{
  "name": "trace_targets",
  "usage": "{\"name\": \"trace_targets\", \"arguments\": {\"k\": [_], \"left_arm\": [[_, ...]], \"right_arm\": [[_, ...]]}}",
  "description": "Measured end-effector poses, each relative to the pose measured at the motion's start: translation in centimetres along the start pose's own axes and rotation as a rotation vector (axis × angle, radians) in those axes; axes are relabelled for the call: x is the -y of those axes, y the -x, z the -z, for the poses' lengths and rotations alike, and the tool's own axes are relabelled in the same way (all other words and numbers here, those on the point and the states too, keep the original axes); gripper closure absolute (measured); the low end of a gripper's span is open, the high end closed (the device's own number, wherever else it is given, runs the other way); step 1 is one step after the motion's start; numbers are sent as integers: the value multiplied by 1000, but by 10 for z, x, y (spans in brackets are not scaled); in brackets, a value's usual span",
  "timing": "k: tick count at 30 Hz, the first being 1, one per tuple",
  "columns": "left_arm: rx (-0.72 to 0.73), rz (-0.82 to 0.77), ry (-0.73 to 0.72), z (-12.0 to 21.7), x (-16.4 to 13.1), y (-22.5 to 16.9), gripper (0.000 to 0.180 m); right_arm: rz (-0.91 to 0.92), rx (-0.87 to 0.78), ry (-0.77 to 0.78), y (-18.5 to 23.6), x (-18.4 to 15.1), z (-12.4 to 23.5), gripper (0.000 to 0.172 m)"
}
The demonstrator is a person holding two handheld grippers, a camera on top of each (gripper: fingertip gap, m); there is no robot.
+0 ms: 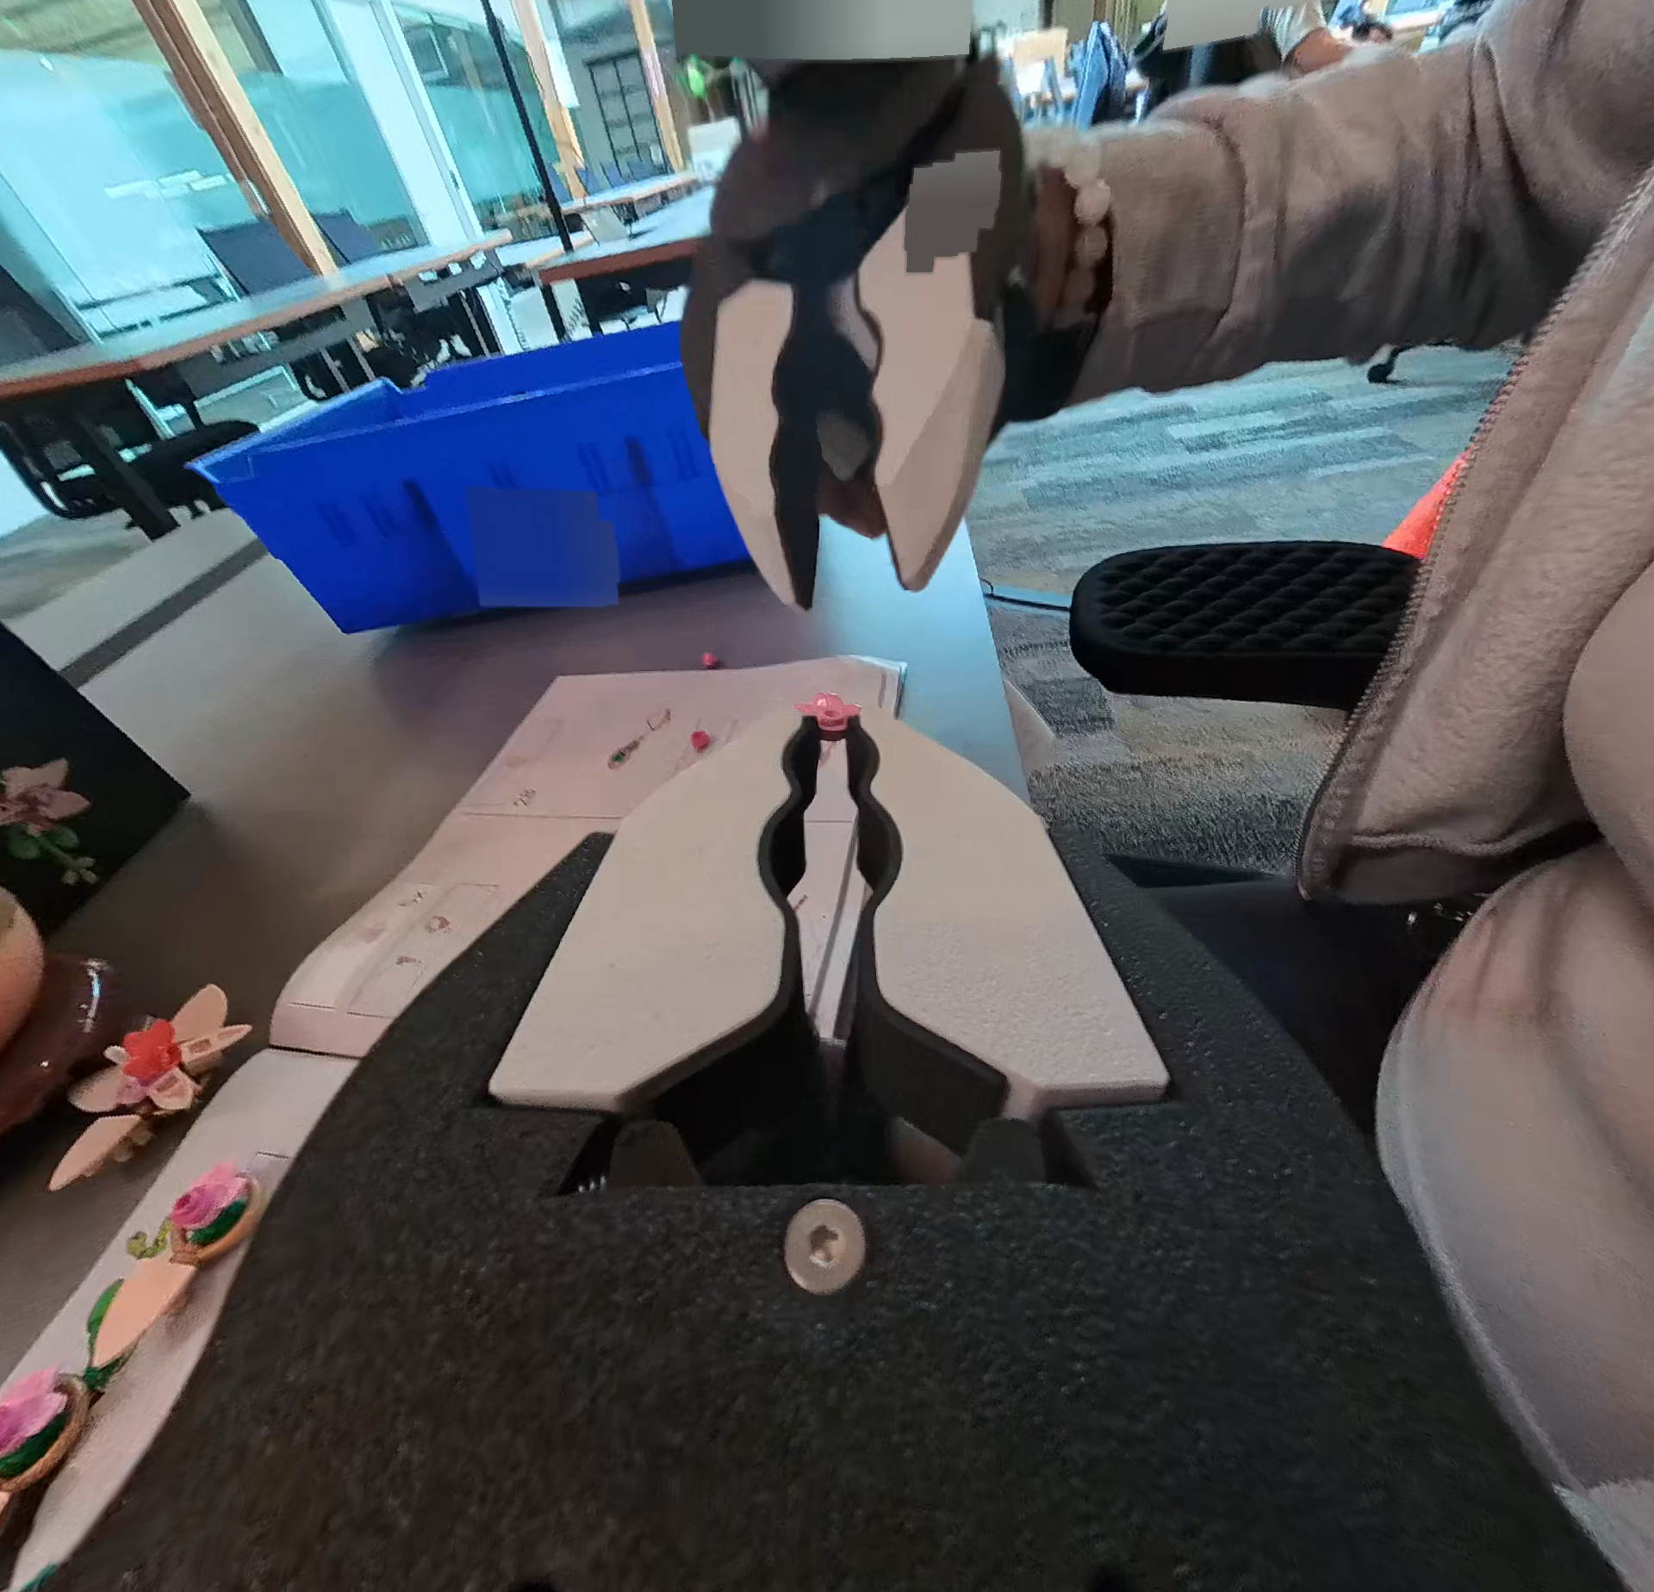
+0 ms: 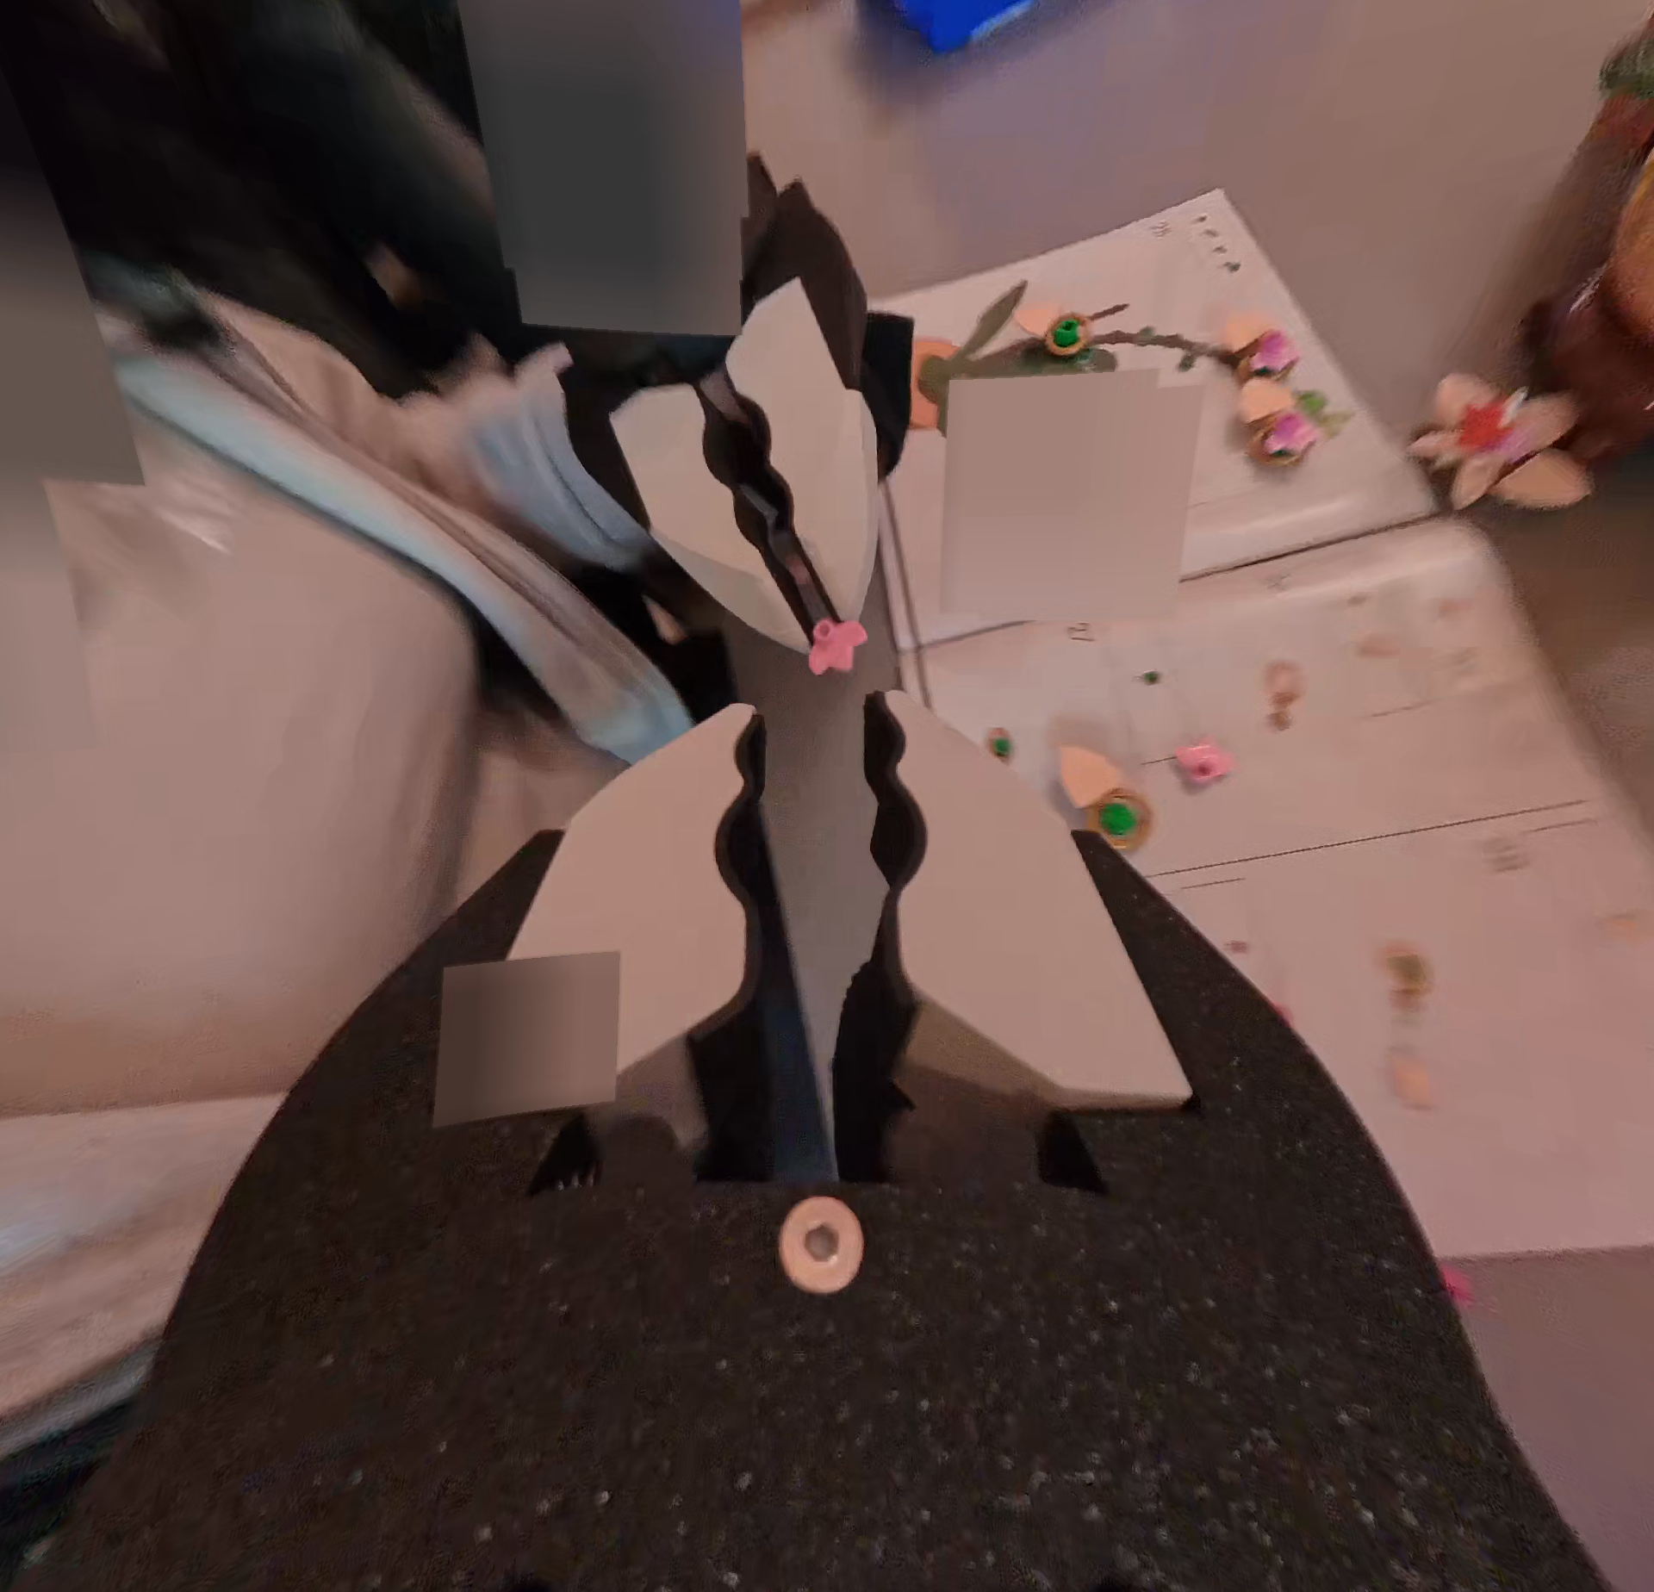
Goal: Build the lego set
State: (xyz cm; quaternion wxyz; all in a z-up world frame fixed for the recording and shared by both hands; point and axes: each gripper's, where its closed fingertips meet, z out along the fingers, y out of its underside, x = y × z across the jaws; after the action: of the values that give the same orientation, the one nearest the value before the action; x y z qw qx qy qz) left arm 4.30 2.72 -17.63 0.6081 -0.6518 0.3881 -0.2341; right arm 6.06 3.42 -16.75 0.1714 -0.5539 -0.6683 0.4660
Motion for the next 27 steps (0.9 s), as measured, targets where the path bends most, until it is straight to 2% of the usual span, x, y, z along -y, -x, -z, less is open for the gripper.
{"name": "trace_targets", "arguments": {"k": [3, 7, 13, 27], "left_arm": [[-7, 5, 33, -4, -3, -2, 174], [-22, 23, 36, -6, -3, -4, 174], [-38, 42, 40, -7, -5, -5, 174], [-37, 64, 29, -5, -7, -3, 174]], "right_arm": [[254, -76, 149, 5, 0, -8, 149], [467, -176, 335, -7, -6, -15, 144], [522, -175, 417, -10, -13, -24, 147], [534, -179, 446, -12, -13, -30, 157]]}}
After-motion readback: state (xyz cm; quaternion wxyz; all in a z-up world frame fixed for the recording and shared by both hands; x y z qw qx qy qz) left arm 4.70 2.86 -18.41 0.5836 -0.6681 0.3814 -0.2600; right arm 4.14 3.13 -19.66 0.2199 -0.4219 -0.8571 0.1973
